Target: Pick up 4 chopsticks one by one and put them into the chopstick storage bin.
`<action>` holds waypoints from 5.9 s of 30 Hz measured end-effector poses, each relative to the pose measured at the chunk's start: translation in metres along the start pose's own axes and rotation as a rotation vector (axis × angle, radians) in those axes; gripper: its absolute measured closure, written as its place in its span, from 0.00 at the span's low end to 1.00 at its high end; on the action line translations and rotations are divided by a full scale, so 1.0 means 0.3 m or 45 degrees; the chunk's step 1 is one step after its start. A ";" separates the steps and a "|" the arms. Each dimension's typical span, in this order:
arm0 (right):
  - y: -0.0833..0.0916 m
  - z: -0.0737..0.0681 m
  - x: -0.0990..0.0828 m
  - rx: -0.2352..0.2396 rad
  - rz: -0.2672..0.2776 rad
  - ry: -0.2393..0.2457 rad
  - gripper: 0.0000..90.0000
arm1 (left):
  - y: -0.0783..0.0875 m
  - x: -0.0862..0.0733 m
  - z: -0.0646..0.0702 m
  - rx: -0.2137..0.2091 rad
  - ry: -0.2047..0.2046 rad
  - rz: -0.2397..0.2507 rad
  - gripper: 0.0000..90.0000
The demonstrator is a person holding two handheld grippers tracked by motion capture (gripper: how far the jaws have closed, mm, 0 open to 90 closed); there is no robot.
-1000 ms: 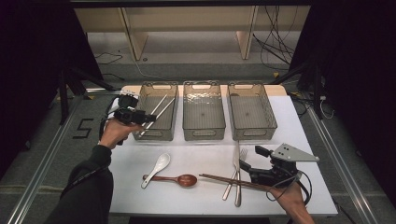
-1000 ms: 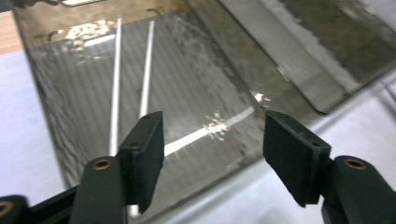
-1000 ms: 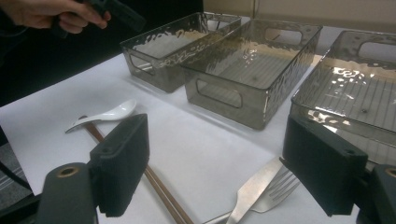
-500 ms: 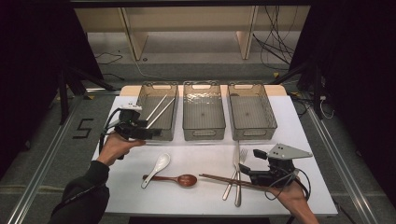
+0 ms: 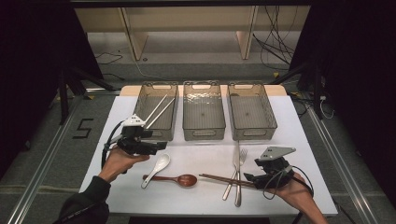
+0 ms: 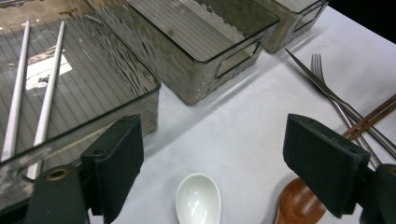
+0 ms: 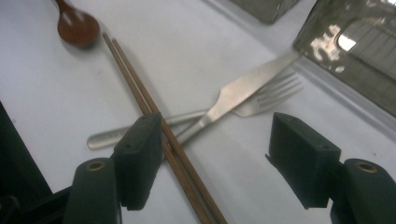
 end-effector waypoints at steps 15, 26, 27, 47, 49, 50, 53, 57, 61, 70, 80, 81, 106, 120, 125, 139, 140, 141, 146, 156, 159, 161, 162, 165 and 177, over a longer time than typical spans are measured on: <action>-0.071 0.029 -0.071 0.093 -0.232 0.180 0.55 | 0.031 -0.071 0.073 -0.048 -0.009 0.026 0.21; -0.096 0.022 -0.081 0.130 -0.298 0.266 0.65 | 0.053 -0.090 0.073 -0.018 -0.012 0.027 0.21; -0.100 0.022 -0.082 0.130 -0.303 0.278 0.66 | 0.053 -0.091 0.072 -0.013 -0.012 0.026 0.21; -0.132 0.026 -0.090 0.156 -0.393 0.382 0.79 | 0.045 -0.097 0.065 -0.001 -0.011 0.015 0.22; -0.136 0.026 -0.095 0.160 -0.417 0.381 0.82 | 0.044 -0.097 0.064 0.001 -0.012 0.012 0.22; -0.140 0.028 -0.096 0.156 -0.419 0.393 0.83 | 0.044 -0.098 0.064 0.001 -0.013 0.010 0.22; -0.143 0.028 -0.097 0.163 -0.432 0.399 0.89 | 0.043 -0.099 0.062 0.003 -0.012 0.007 0.22; -0.143 0.028 -0.097 0.158 -0.444 0.420 0.93 | 0.040 -0.101 0.060 0.005 -0.017 0.001 0.22; -0.137 0.029 -0.083 0.133 -0.415 0.465 0.94 | 0.037 -0.101 0.062 0.002 -0.020 -0.001 0.22; -0.112 -0.010 -0.024 0.095 -0.349 0.556 0.94 | 0.025 -0.096 0.091 -0.028 -0.072 -0.025 0.22; -0.098 -0.123 0.037 0.156 -0.287 0.654 0.94 | -0.016 -0.099 0.194 -0.112 -0.231 -0.136 0.22; -0.099 -0.129 0.041 0.157 -0.279 0.669 0.94 | -0.019 -0.098 0.206 -0.121 -0.241 -0.139 0.22; -0.105 -0.243 0.080 0.197 -0.257 0.805 0.94 | -0.136 -0.122 0.409 -0.297 -0.660 -0.412 0.39; -0.103 -0.258 0.083 0.210 -0.260 0.846 0.94 | -0.155 -0.156 0.432 -0.353 -0.769 -0.511 0.69; -0.102 -0.258 0.086 0.205 -0.251 0.857 0.94 | -0.160 -0.166 0.438 -0.371 -0.800 -0.533 0.79; -0.100 -0.250 0.086 0.199 -0.233 0.856 0.90 | -0.147 -0.178 0.460 -0.449 -0.852 -0.536 0.94; -0.099 -0.248 0.087 0.200 -0.227 0.842 0.89 | -0.146 -0.177 0.457 -0.454 -0.850 -0.538 0.95; -0.097 -0.244 0.091 0.194 -0.216 0.827 0.87 | -0.146 -0.177 0.450 -0.440 -0.853 -0.540 0.95; -0.073 -0.221 0.115 0.180 -0.139 0.711 0.72 | -0.147 -0.169 0.421 -0.404 -0.812 -0.527 0.95; -0.032 -0.151 0.127 0.122 0.002 0.446 0.47 | -0.141 -0.137 0.327 -0.276 -0.644 -0.454 0.95; -0.023 -0.128 0.126 0.100 0.033 0.362 0.43 | -0.135 -0.124 0.301 -0.234 -0.588 -0.421 0.95; -0.021 -0.114 0.125 0.073 0.049 0.304 0.41 | -0.127 -0.114 0.283 -0.215 -0.549 -0.403 0.95; -0.018 -0.109 0.123 0.068 0.055 0.280 0.41 | -0.124 -0.108 0.272 -0.197 -0.535 -0.390 0.95; -0.010 -0.094 0.117 0.053 0.069 0.231 0.39 | -0.112 -0.090 0.243 -0.164 -0.469 -0.347 0.95; -0.005 -0.055 0.087 0.067 0.066 0.076 0.33 | -0.073 -0.037 0.129 -0.038 -0.236 -0.201 0.95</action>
Point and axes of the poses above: each handheld gripper's, and its own axes: y roughly backward along the jaws, x roughly out of its top, z roughly to its right, the point moved 8 cm from there along -y, roughly forward along the jaws, and after that the axes turned 2 degrees about -z, right-handed, at the moved point
